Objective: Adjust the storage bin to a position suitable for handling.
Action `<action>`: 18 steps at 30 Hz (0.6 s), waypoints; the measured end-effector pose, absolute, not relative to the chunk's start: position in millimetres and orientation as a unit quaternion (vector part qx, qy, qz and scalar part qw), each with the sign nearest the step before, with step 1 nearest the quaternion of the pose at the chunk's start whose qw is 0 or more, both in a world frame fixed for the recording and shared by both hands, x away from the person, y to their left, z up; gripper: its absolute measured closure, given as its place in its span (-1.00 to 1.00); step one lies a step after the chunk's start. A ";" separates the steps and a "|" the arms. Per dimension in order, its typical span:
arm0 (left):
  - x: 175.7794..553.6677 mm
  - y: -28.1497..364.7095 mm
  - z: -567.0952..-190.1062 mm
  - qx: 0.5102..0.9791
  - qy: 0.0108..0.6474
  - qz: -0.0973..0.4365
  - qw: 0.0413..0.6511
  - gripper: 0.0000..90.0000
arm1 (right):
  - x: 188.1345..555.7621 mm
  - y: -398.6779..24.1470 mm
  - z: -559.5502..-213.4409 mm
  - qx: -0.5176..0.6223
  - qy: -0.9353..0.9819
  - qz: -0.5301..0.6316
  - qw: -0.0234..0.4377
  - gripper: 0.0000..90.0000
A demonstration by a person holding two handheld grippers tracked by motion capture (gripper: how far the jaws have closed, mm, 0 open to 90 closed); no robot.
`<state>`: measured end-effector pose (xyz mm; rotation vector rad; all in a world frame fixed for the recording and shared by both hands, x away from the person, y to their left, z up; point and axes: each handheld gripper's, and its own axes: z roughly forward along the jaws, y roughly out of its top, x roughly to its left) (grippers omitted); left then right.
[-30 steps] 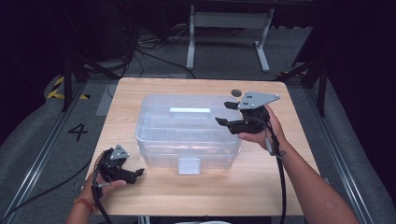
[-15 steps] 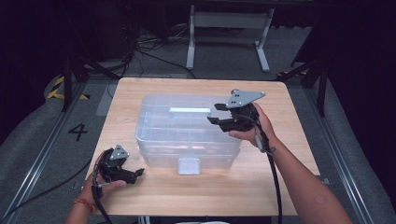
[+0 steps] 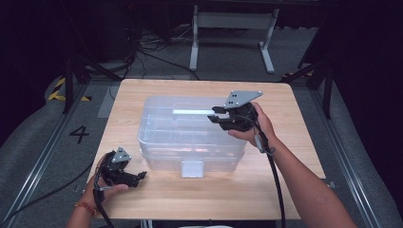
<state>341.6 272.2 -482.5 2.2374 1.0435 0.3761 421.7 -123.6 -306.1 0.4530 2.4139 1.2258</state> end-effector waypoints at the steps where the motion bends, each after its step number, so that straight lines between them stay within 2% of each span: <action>1: 341.6 272.2 -482.5 0.850 0.396 0.143 0.317 -0.99 | 421.2 -122.7 -305.7 0.160 0.863 0.438 0.196 0.52; 5: 341.5 272.2 -482.7 0.849 0.397 0.142 0.318 -0.99 | 420.4 -119.1 -305.3 0.156 0.867 0.431 0.196 0.67; 14: 340.7 274.4 -482.0 0.850 0.393 0.147 0.318 -0.95 | 419.7 -116.7 -303.8 0.159 0.869 0.424 0.199 0.68; 17: 340.4 276.9 -481.3 0.844 0.399 0.154 0.325 -0.78 | 420.8 -116.8 -303.0 0.157 0.871 0.422 0.197 0.68; 18: 339.4 277.8 -481.2 0.839 0.406 0.153 0.329 -0.78 | 421.3 -116.8 -302.7 0.157 0.872 0.422 0.194 0.68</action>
